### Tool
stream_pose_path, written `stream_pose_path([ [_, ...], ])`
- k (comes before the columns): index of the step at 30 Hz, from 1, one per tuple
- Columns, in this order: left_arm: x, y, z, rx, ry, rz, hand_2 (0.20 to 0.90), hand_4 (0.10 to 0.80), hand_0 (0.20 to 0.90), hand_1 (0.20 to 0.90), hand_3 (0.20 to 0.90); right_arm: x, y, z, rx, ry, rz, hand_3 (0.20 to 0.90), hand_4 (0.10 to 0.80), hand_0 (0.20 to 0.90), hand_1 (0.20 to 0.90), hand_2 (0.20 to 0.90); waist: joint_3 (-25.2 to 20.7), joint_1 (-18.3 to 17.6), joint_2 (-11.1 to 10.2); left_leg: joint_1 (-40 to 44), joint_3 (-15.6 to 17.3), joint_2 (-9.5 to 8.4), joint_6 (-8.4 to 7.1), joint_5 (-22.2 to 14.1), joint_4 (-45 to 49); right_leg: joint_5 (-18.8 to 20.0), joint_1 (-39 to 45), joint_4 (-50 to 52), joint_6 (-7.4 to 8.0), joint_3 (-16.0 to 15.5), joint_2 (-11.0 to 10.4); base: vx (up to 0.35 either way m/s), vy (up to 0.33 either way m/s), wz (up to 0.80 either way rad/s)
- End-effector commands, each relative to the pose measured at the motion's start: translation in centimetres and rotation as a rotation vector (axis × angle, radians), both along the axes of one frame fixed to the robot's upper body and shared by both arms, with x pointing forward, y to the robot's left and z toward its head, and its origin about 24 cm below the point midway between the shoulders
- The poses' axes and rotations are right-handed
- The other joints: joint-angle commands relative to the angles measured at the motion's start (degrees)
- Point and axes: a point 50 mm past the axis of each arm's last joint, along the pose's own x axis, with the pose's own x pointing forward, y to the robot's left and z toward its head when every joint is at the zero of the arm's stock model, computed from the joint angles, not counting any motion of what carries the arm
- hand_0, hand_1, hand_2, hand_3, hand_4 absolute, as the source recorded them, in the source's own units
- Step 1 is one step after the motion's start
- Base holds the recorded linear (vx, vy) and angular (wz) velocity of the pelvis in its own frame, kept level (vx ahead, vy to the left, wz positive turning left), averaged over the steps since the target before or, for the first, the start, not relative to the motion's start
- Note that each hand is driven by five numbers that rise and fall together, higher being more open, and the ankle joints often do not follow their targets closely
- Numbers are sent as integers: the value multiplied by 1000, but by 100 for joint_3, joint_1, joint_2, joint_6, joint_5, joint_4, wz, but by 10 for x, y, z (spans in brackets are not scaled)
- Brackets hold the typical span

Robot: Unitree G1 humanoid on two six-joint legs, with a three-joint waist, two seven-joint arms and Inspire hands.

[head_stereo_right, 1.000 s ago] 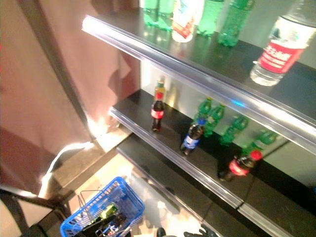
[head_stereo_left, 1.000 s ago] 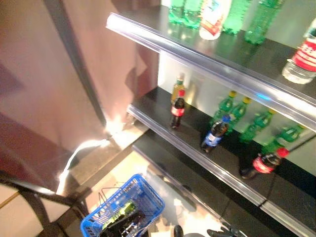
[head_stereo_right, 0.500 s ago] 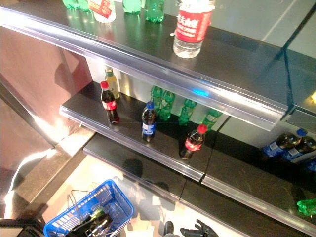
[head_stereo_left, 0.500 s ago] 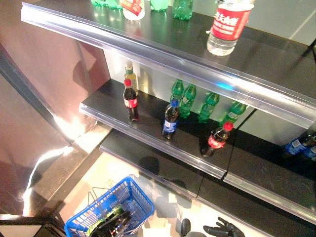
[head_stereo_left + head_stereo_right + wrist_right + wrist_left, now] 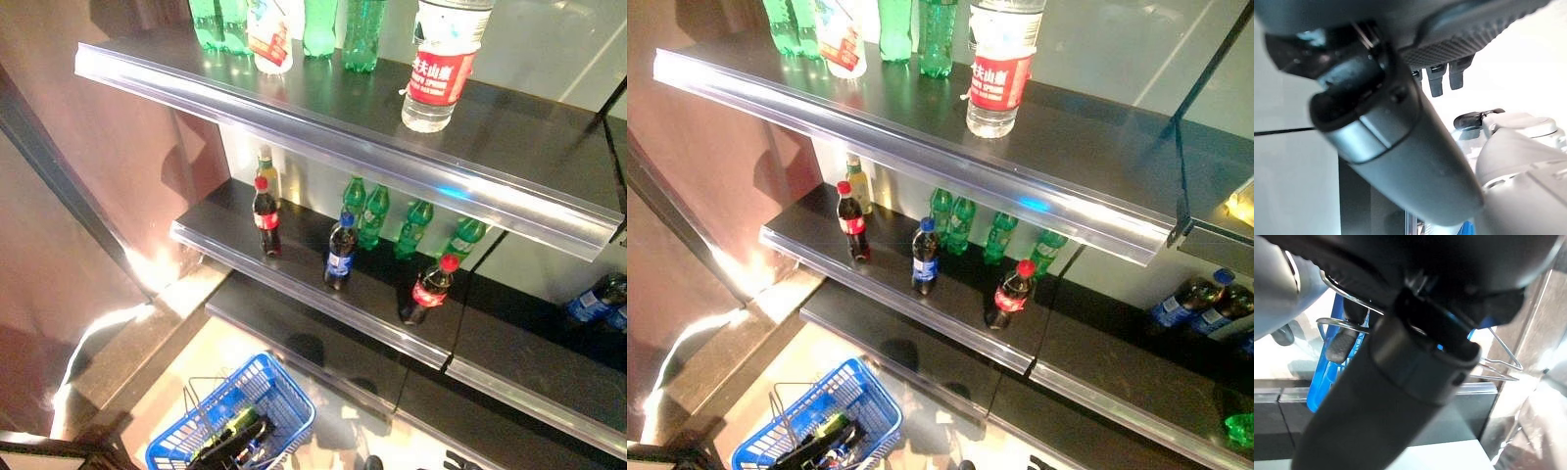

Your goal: Pick up the drink and place into the basket.

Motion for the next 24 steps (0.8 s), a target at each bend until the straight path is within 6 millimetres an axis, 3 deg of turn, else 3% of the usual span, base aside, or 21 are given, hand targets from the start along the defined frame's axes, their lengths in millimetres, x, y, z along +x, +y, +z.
stream_pose_path([
  [1, 49, 25, 23, 46, -266, 31, 300, 100, 300, 300, 200, 14, -15, 7, -45, -43, 10, 900, 800, 900, 900, 900, -6, 102, 48, -139, -101, -116, 129, -258, 6, -70, 244, 27, 432, -454, -491, 48, 9, 3],
  [14, 51, 31, 26, 60, -275, 47, 300, 100, 300, 300, 200, 10, -15, 6, -43, 6, 65, 900, 800, 900, 900, 900, 118, 189, 123, -218, -286, -52, 114, -195, 6, -239, 220, 179, 317, -546, -394, 29, -13, 8],
  [18, 81, 20, 35, 31, -376, 44, 300, 100, 300, 300, 200, 48, -23, 17, -77, -80, 78, 900, 800, 900, 900, 900, 678, 179, 275, -841, -285, -6, 57, 54, 6, 88, -465, 26, 276, -356, -385, -319, -7, 8],
  [24, 119, 9, 51, 18, -487, 21, 300, 100, 300, 300, 200, 97, -22, 35, -145, -217, 193, 900, 800, 900, 900, 900, 1428, 184, 391, -1623, -545, -155, 103, 298, 6, 237, -1383, 226, 174, -199, -388, -236, 18, 10],
])
